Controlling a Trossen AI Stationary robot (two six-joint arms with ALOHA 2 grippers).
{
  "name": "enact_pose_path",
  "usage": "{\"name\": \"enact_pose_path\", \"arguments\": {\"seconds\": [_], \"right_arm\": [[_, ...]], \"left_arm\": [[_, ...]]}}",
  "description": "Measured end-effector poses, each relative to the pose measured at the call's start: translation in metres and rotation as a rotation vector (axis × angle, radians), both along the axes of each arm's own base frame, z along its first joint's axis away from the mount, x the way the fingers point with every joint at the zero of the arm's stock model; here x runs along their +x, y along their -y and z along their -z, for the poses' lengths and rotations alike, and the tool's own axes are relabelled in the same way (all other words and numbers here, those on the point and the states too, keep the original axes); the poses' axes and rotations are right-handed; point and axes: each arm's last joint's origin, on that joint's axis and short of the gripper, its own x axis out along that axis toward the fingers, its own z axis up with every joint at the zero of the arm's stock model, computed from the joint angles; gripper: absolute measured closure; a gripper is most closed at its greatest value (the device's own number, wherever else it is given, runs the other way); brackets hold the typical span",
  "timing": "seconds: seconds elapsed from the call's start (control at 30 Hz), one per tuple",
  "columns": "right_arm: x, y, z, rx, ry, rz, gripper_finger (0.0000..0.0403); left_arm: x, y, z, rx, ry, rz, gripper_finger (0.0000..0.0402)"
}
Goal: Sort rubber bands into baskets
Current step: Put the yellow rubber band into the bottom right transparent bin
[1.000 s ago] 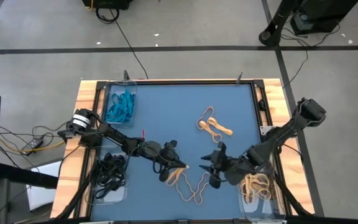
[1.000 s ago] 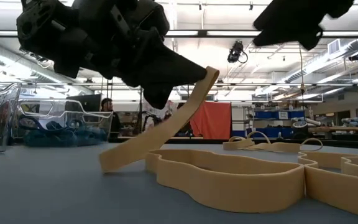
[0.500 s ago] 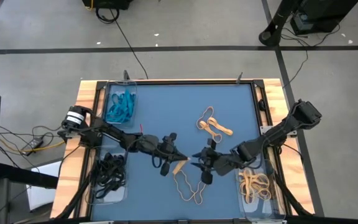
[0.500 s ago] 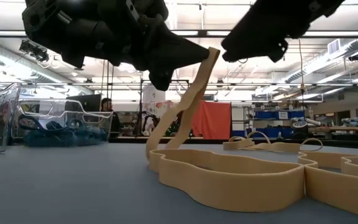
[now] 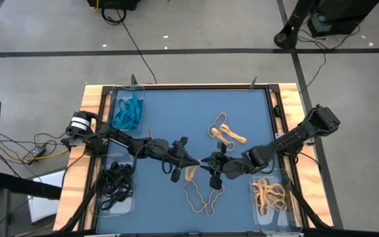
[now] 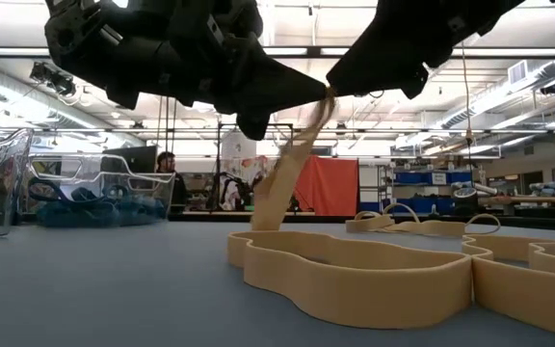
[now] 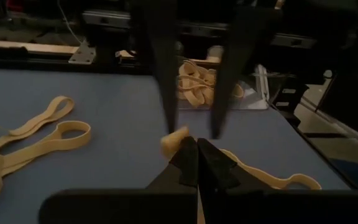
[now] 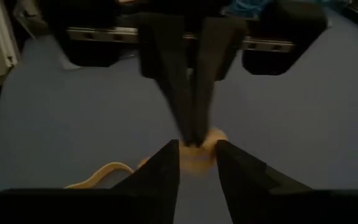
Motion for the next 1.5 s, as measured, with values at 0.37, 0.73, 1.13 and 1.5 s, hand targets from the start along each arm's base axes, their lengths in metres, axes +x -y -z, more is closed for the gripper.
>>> {"name": "enact_pose_path", "arguments": {"seconds": [0.37,0.73,1.13,1.5], "right_arm": [[0.001,0.004,0.002,-0.011,-0.033,-0.039,0.0302],[-0.011,0.025,0.028,0.024,-0.146,0.141,0.03],[-0.007,0.063,0.041,0.172,-0.125,0.247,0.0291],[0.006,0.073,0.069,0.157,-0.238,0.201,0.0291]], "left_arm": [[0.0,0.001,0.001,0.043,0.005,0.039,0.0401],[-0.003,-0.007,0.014,0.005,-0.16,-0.102,0.0393],[-0.048,0.006,-0.04,0.149,-0.252,-0.346,0.0398],[-0.089,0.039,-0.067,0.132,-0.241,-0.375,0.0395]]}}
